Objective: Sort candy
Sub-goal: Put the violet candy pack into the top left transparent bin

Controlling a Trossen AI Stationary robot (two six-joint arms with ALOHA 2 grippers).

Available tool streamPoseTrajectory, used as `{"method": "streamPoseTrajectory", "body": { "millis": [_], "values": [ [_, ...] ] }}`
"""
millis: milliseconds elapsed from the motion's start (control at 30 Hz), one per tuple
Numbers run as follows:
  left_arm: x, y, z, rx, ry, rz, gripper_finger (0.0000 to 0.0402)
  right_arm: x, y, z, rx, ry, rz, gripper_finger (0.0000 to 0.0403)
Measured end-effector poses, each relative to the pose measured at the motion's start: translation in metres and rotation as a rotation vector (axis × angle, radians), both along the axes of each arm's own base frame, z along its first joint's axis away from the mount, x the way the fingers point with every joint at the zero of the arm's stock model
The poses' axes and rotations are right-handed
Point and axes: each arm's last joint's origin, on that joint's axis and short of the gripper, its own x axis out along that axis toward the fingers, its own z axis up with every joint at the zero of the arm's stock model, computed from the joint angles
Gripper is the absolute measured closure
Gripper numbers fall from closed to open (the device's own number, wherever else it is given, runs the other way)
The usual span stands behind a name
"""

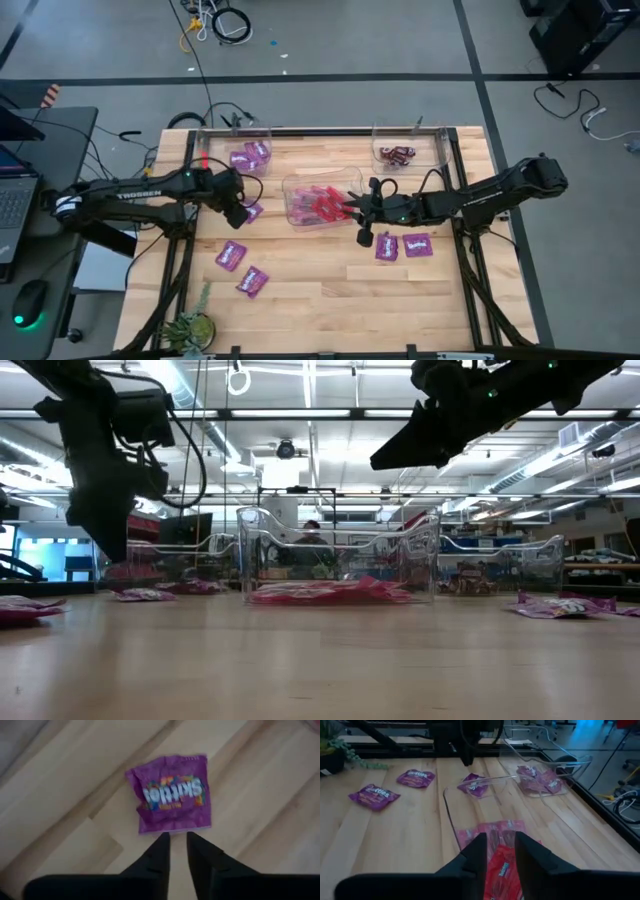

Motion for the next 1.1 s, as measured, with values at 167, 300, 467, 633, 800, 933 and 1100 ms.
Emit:
{"method": "streamPoseTrajectory", "body": {
  "millis": [167, 300, 467, 633, 800, 933, 1100],
  "values": [
    [0.005, 0.002, -0.009, -0.008, -0.032, 0.043, 0.0278, 0.0, 0.0, 0.0, -0.015, 0.003, 0.006, 0.0282],
    [0.004, 0.005, -0.017, 0.047, 0.047, 0.122, 0.024, 0.0, 0.0, 0.0, -0.019, 0.007, 0.008, 0.0251],
    [0.01, 0.009, -0.027, 0.068, 0.115, 0.174, 0.0209, 0.0, 0.001, 0.0, -0.018, 0.007, 0.013, 0.0226],
    [0.018, 0.011, -0.039, 0.037, 0.156, 0.135, 0.02, 0.0, 0.001, 0.0, -0.017, 0.009, 0.014, 0.0218],
    [0.027, 0.012, -0.047, 0.026, 0.157, 0.078, 0.0216, 0.0, 0.001, 0.0, -0.017, 0.011, 0.016, 0.0222],
    [0.029, 0.013, -0.044, 0.041, 0.138, 0.048, 0.0296, 0.0, 0.001, 0.0, -0.018, 0.013, 0.016, 0.0229],
    [0.032, 0.013, -0.021, 0.05, 0.038, -0.001, 0.039, 0.0, 0.001, 0.0, -0.018, 0.013, 0.016, 0.0236]
  ]
}}
